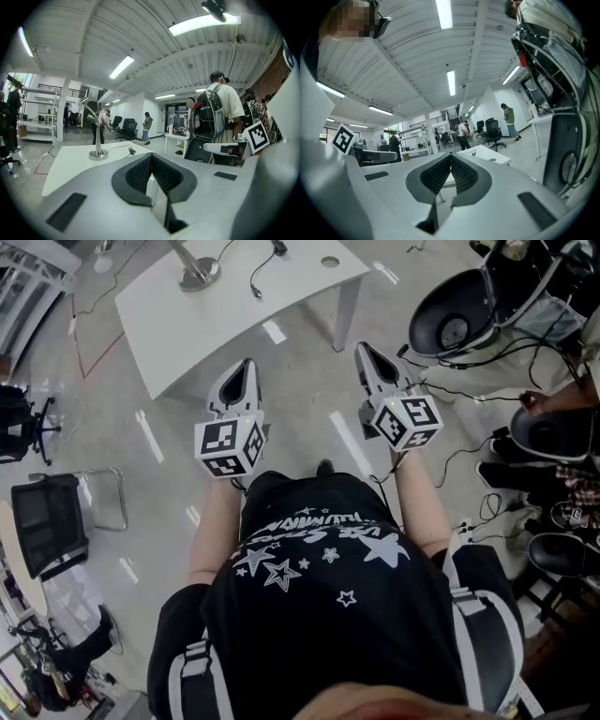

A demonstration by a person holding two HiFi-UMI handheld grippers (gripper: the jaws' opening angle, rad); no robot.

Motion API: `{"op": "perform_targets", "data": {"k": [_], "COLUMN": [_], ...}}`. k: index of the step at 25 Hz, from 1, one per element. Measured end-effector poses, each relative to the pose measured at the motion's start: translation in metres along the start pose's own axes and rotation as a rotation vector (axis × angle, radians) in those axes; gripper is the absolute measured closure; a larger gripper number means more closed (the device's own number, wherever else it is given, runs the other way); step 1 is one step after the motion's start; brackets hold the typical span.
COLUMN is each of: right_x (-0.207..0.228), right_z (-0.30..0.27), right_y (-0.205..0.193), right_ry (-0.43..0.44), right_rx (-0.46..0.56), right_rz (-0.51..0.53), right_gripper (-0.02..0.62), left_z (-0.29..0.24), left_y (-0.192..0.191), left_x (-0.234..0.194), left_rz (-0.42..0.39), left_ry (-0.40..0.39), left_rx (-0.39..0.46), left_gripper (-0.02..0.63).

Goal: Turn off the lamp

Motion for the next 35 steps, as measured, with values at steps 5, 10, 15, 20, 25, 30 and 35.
{"op": "perform_targets", "data": {"k": [5,10,15,20,25,30,35], "right_x": [0.003,0.005,0.018,0.039,0.063,0.078,0.085], "right_z": [-0.003,-0.01,-0.021,-0.037,-0.064,-0.091,-0.136], "right_y": [0.004,0.009,0.016,0.028,0.037,0.053,0.063], "right_ry": [0.004,0.009,-0.039,-0.084,-0.111,-0.114,-0.113], "right_rx": [-0.01,-0.007,-0.005,-0.002,-0.014,0.008,-0.001], "right_rz": [-0.009,-0.02,-0.016,0.009,0.011,-0.024,-0.012], "right_gripper": [0.589,0.589,0.589,0.589,0.589,0.589,0.589], "left_z": [0.0,-0.016,-0.046,-0.093,-0.135,-0.165,-0.201], "left_y": [0.007,0.008,0.009,0.011,0.011,0.014,0.019], "left_x": [0.004,0.0,-0.004,-0.008,-0.016,-0.022,-0.047], "left_rz": [0.0,0.004,0.017,0.031,0.043,0.042,0.042], "left_ry": [0.005,-0.006,-0.051,-0.096,-0.12,-0.131,-0.143], "left_rx": [0.002,-0.002,0.007,0.016,0.018,0.01,0.007], "left_gripper": [0.595,0.595,0.595,0.595,0.595,0.595,0.595]}}
Point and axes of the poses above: the fingertips, and each gripper's own axes: z backward along the fingers, x to its right, y out of its top, the point moved 8 cm from there along z, backward along the fingers, and after that the axes turned 8 degrees about -z, right-handed, at the moved point
